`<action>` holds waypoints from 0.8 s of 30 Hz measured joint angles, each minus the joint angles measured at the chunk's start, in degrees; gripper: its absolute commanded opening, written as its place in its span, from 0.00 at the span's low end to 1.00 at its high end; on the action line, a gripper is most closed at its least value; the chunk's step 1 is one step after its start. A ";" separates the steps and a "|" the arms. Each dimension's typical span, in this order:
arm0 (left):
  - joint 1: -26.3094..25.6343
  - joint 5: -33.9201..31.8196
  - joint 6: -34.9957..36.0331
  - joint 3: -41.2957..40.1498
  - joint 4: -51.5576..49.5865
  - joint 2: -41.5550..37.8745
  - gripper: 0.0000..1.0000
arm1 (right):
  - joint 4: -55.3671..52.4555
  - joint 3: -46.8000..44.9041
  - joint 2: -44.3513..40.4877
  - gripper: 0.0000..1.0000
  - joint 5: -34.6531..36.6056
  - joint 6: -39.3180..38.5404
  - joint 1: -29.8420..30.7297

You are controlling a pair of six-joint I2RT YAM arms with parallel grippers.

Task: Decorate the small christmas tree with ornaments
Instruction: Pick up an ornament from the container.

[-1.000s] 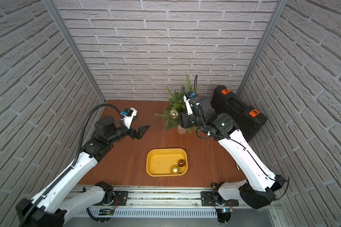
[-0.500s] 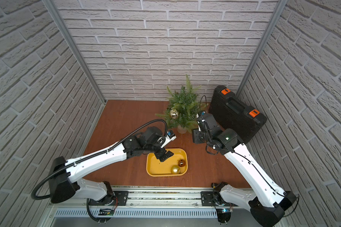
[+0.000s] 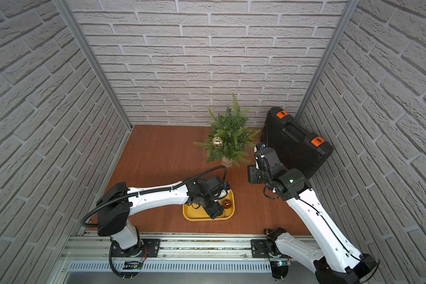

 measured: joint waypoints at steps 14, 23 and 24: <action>0.61 -1.25 2.14 6.67 -5.01 8.57 0.69 | 0.81 -1.27 -0.42 0.60 -1.42 -0.59 -0.44; 3.63 -4.11 2.32 6.69 -5.66 8.70 0.56 | 0.87 -1.40 -0.44 0.59 -1.86 -0.59 -0.46; 3.89 -4.20 2.25 6.62 -5.57 8.66 0.55 | 0.87 -1.40 -0.44 0.59 -1.88 -0.59 -0.46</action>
